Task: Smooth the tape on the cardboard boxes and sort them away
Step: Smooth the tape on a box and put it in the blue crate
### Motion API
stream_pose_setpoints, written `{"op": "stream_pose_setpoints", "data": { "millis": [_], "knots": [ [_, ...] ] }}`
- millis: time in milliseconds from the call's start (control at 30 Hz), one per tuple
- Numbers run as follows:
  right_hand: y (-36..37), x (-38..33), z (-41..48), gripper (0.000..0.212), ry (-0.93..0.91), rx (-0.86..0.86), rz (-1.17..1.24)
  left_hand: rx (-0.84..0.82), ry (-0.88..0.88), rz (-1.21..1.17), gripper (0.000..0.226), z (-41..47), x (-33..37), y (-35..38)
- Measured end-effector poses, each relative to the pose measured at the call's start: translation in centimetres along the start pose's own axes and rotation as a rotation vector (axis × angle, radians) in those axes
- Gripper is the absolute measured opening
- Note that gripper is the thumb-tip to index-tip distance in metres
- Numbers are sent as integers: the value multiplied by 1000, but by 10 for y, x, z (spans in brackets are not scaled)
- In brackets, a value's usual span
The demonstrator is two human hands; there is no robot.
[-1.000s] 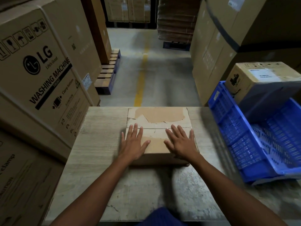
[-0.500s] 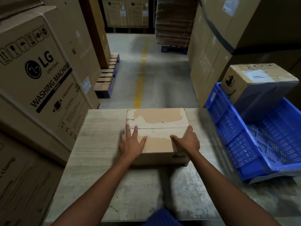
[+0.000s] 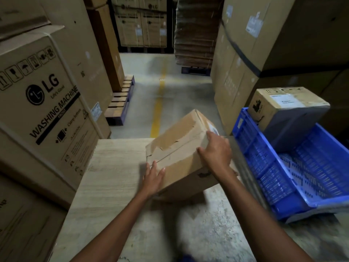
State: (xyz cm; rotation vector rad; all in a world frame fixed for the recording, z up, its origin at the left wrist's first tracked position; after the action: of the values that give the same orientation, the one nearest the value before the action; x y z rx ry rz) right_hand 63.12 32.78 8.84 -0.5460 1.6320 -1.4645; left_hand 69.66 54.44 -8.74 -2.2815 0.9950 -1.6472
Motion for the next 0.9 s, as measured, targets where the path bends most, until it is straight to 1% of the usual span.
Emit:
{"op": "stream_pose_setpoints", "data": {
  "millis": [67,100,133,233,300,367,433,467,567,600,667,767,900],
  "knots": [
    [-4,-25,-14,48,-99,17,-79,26,-3,-36,64,-1,3,-8],
    [-4,-36,-21,44,-140,20,-67,53,17,-86,60,-1,8,-17],
    [-4,-46,-28,39,-178,20,-16,75,47,-170,57,-3,16,-25],
    [1,-67,-37,28,-290,-12,208,123,135,-430,59,-11,46,-51],
    [7,-73,-37,29,-329,-43,219,125,198,-587,50,-20,69,-65],
    [12,-68,-32,32,-247,-58,151,123,240,-705,45,-26,86,-78],
    [19,-57,-27,42,-139,-84,138,86,225,-804,46,-28,88,-87],
    [23,-52,-26,49,-104,-115,202,51,213,-856,48,-29,88,-89],
    [32,-46,-28,63,-33,-223,536,-32,183,-911,46,-30,84,-88],
    [32,-45,-30,65,-14,-225,577,-46,178,-923,43,-29,84,-87],
    [28,-40,-30,64,12,-187,584,-86,159,-956,40,-28,87,-81],
    [21,-29,-29,63,37,-138,556,-126,106,-979,41,-29,92,-67],
    [13,-10,-30,56,45,-104,535,-179,146,-927,35,-33,105,-53]
  ]
}}
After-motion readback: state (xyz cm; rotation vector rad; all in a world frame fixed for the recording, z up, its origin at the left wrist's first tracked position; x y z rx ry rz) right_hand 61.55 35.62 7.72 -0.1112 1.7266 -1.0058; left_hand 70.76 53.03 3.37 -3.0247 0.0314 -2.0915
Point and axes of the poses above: each hand's wrist, its own z-axis towards the middle knuckle, its own y-axis out of the palm, x = y × z, the point moved 5 cm from there along z, towards the middle knuckle, and after that the axes turned 10 degrees about -z, right-handed, at the moved point
